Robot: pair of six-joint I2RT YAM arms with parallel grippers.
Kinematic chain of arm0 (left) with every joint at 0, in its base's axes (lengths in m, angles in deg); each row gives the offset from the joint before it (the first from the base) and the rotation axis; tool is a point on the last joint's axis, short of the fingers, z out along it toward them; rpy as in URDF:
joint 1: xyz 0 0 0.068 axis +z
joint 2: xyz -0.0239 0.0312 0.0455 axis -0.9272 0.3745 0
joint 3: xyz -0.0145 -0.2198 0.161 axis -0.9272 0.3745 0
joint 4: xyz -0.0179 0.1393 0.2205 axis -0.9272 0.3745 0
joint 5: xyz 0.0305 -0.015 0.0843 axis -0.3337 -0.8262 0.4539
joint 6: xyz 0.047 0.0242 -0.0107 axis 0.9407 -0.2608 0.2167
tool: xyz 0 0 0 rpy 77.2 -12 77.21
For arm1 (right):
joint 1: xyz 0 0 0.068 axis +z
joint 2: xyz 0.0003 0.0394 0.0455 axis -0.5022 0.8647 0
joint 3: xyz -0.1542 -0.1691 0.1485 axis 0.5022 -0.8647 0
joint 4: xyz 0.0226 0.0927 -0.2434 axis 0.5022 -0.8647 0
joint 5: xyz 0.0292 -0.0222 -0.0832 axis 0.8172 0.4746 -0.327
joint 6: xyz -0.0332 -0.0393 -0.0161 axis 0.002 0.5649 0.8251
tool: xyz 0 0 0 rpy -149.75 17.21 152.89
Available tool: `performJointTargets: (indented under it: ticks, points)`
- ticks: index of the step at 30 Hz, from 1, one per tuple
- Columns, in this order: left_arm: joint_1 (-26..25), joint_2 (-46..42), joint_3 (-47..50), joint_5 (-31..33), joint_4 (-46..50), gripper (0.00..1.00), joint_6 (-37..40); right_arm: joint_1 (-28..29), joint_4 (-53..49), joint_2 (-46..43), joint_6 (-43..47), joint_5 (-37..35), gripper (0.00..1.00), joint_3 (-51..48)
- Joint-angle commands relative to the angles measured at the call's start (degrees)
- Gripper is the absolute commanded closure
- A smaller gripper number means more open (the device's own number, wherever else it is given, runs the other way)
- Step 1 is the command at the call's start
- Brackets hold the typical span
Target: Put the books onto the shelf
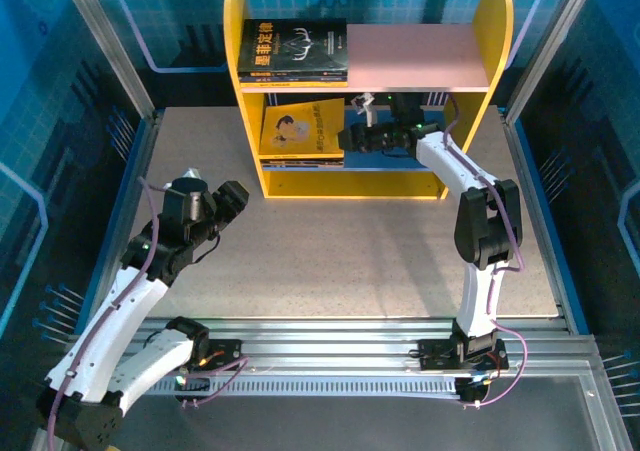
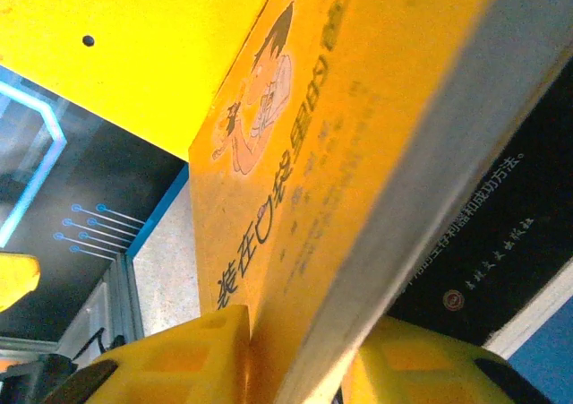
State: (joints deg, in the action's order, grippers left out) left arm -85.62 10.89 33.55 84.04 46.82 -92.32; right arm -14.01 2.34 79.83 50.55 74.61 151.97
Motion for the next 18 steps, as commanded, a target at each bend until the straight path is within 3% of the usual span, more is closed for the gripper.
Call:
performJointTargets:
  ticks: [1, 13, 18]
  points:
    - [0.73, -0.39, 0.75, -0.74, -0.86, 0.37, 1.42, 0.03, -0.06, 0.20, 1.09, 0.23, 0.62, 2.03]
    - [1.16, -0.11, 0.86, -1.03, -1.12, 0.36, 1.60, -0.21, -5.77, -0.50, 2.96, -7.59, 0.38, 2.34]
    - [1.26, -0.18, 0.81, -1.18, -1.03, 0.36, 1.66, -0.85, -6.26, -0.42, 2.61, -8.33, 0.34, 2.10]
